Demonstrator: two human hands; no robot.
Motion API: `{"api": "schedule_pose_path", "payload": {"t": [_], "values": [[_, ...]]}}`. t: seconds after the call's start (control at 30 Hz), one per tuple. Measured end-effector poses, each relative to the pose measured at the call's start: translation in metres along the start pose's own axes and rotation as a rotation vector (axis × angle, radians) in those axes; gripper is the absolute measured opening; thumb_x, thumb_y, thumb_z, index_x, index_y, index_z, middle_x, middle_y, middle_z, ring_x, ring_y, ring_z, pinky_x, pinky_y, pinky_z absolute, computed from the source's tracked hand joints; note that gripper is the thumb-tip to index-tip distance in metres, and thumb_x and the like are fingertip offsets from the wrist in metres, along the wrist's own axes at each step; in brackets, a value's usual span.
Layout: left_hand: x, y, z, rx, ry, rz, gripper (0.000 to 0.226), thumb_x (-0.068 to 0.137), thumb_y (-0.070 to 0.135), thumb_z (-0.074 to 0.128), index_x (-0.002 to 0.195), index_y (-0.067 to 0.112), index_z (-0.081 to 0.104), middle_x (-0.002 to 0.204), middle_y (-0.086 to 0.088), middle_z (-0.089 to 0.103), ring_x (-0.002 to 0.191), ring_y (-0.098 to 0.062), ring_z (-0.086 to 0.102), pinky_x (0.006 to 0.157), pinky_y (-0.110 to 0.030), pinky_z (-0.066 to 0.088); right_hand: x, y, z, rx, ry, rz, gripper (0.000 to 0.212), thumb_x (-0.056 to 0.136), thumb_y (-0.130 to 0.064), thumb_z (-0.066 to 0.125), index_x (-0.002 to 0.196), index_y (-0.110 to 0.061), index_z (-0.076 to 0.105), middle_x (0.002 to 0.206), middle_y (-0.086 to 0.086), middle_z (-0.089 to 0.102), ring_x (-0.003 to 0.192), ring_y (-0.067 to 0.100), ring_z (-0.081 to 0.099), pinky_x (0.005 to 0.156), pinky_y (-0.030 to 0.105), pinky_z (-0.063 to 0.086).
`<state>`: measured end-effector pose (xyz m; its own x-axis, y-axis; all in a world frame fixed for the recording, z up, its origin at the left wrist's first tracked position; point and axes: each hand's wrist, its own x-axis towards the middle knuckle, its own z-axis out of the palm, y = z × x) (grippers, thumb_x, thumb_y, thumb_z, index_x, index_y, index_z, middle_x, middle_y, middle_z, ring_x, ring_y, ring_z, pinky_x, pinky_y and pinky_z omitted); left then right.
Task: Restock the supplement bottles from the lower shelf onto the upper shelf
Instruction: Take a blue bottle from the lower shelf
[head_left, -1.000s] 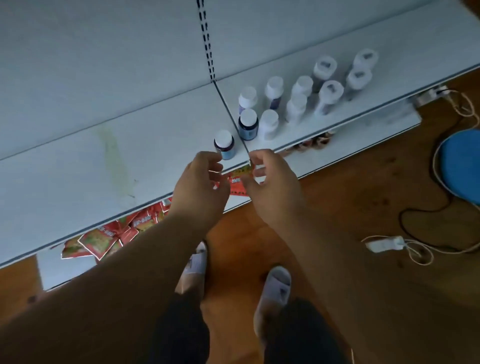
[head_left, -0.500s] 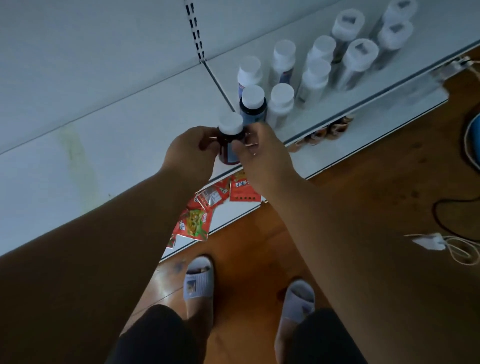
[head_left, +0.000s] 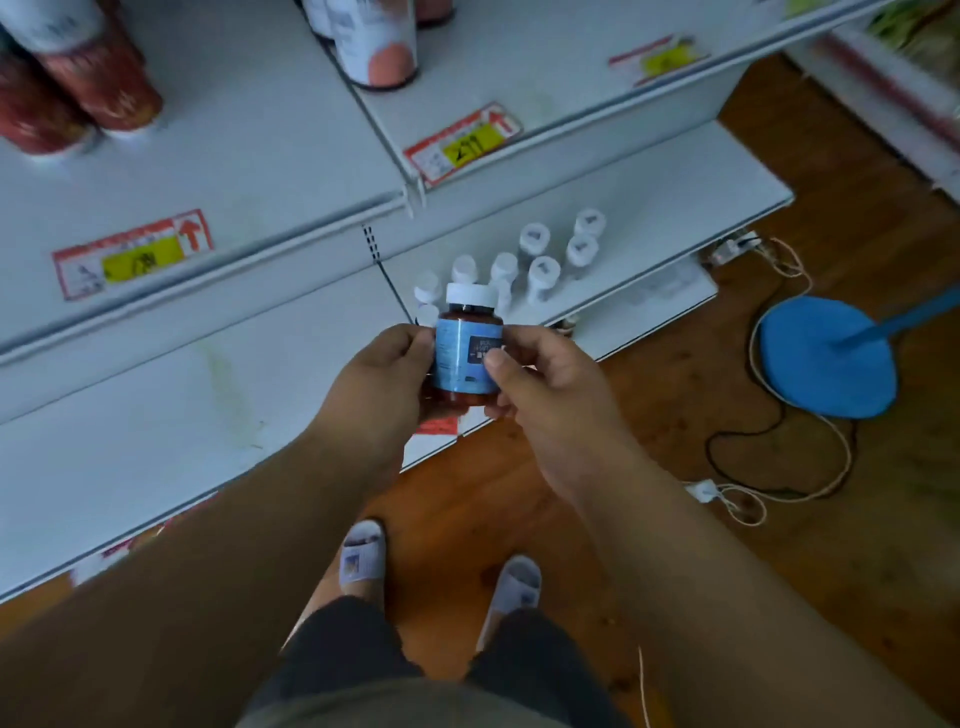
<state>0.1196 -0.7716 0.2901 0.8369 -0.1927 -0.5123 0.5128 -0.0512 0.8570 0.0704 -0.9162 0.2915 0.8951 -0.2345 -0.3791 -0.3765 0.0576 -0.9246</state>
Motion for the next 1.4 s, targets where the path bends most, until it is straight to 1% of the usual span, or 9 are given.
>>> {"api": "schedule_pose_path", "payload": {"t": [0.1, 0.27, 0.57, 0.7, 0.8, 0.9, 1.07, 1.23, 1.4], "values": [[-0.033, 0.04, 0.023, -0.089, -0.086, 0.088, 0.031, 0.106, 0.022, 0.04, 0.118, 0.005, 0.064, 0.107, -0.018, 0.073, 0.098, -0.034, 0.072, 0.094, -0.049, 0.055, -0.026, -0.05, -0.027, -0.022, -0.021, -0.081, 0.015, 0.095, -0.015, 0.063, 0.11, -0.02, 0.06, 0.1, 0.004, 0.064, 0.061, 0.009, 0.056, 0.064, 0.031, 0.053], [-0.061, 0.091, 0.048, -0.128, -0.397, 0.248, 0.039, 0.094, 0.034, 0.053, 0.118, 0.004, 0.064, 0.107, -0.021, 0.072, 0.098, -0.033, 0.07, 0.08, -0.034, 0.058, -0.054, -0.123, -0.068, -0.067, 0.013, -0.2, 0.019, 0.093, -0.019, 0.065, 0.11, -0.022, 0.058, 0.104, 0.007, 0.065, 0.061, 0.008, 0.055, 0.057, 0.023, 0.05], [-0.021, 0.166, 0.067, -0.199, -0.459, 0.25, 0.045, 0.098, 0.028, 0.041, 0.13, 0.001, 0.056, 0.123, -0.024, 0.066, 0.111, -0.036, 0.064, 0.099, -0.045, 0.052, -0.017, -0.19, -0.081, -0.04, 0.073, -0.298, 0.019, 0.094, -0.011, 0.063, 0.108, -0.024, 0.061, 0.102, 0.004, 0.067, 0.067, 0.01, 0.06, 0.068, 0.027, 0.053], [0.016, 0.196, 0.07, -0.097, -0.494, 0.307, 0.046, 0.101, 0.031, 0.044, 0.136, 0.002, 0.054, 0.129, -0.022, 0.063, 0.122, -0.038, 0.059, 0.111, -0.053, 0.04, 0.015, -0.209, -0.083, -0.005, 0.107, -0.326, 0.02, 0.093, -0.009, 0.064, 0.105, -0.025, 0.061, 0.104, 0.002, 0.069, 0.083, 0.012, 0.068, 0.066, 0.022, 0.052], [0.033, 0.213, 0.083, -0.044, -0.454, 0.351, 0.046, 0.101, 0.034, 0.045, 0.134, 0.005, 0.056, 0.126, -0.02, 0.065, 0.12, -0.038, 0.06, 0.109, -0.056, 0.041, 0.04, -0.222, -0.091, -0.001, 0.121, -0.347, 0.02, 0.093, -0.008, 0.064, 0.107, -0.022, 0.061, 0.105, 0.004, 0.07, 0.092, 0.017, 0.069, 0.067, 0.022, 0.053], [0.056, 0.224, 0.102, -0.06, -0.282, 0.364, 0.027, 0.106, 0.02, 0.042, 0.124, 0.007, 0.058, 0.115, -0.017, 0.071, 0.108, -0.037, 0.067, 0.101, -0.056, 0.048, 0.072, -0.234, -0.106, -0.056, 0.114, -0.331, 0.02, 0.092, -0.011, 0.066, 0.104, -0.026, 0.061, 0.102, 0.002, 0.07, 0.091, 0.016, 0.069, 0.068, 0.023, 0.054], [0.095, 0.237, 0.142, -0.056, -0.069, 0.301, 0.02, 0.106, 0.016, 0.04, 0.103, 0.014, 0.06, 0.099, -0.014, 0.072, 0.081, -0.019, 0.073, 0.068, -0.028, 0.057, 0.139, -0.246, -0.138, -0.147, 0.019, -0.327, 0.019, 0.09, -0.017, 0.07, 0.107, -0.022, 0.063, 0.101, 0.002, 0.07, 0.092, 0.015, 0.07, 0.078, 0.032, 0.059], [0.141, 0.25, 0.183, 0.064, 0.122, 0.255, 0.018, 0.104, 0.023, 0.046, 0.101, 0.027, 0.063, 0.104, -0.006, 0.072, 0.098, -0.024, 0.069, 0.094, -0.043, 0.055, 0.206, -0.262, -0.179, -0.275, -0.133, -0.25, 0.021, 0.09, -0.019, 0.07, 0.107, -0.026, 0.059, 0.105, -0.001, 0.069, 0.093, 0.014, 0.07, 0.074, 0.03, 0.058], [0.18, 0.271, 0.233, 0.22, 0.251, 0.235, 0.017, 0.102, 0.026, 0.051, 0.103, 0.031, 0.067, 0.097, 0.0, 0.071, 0.091, -0.019, 0.068, 0.087, -0.039, 0.057, 0.261, -0.278, -0.228, -0.448, -0.17, -0.292, 0.026, 0.089, -0.025, 0.071, 0.111, -0.026, 0.057, 0.103, -0.007, 0.068, 0.091, 0.015, 0.068, 0.084, 0.037, 0.058]]}}
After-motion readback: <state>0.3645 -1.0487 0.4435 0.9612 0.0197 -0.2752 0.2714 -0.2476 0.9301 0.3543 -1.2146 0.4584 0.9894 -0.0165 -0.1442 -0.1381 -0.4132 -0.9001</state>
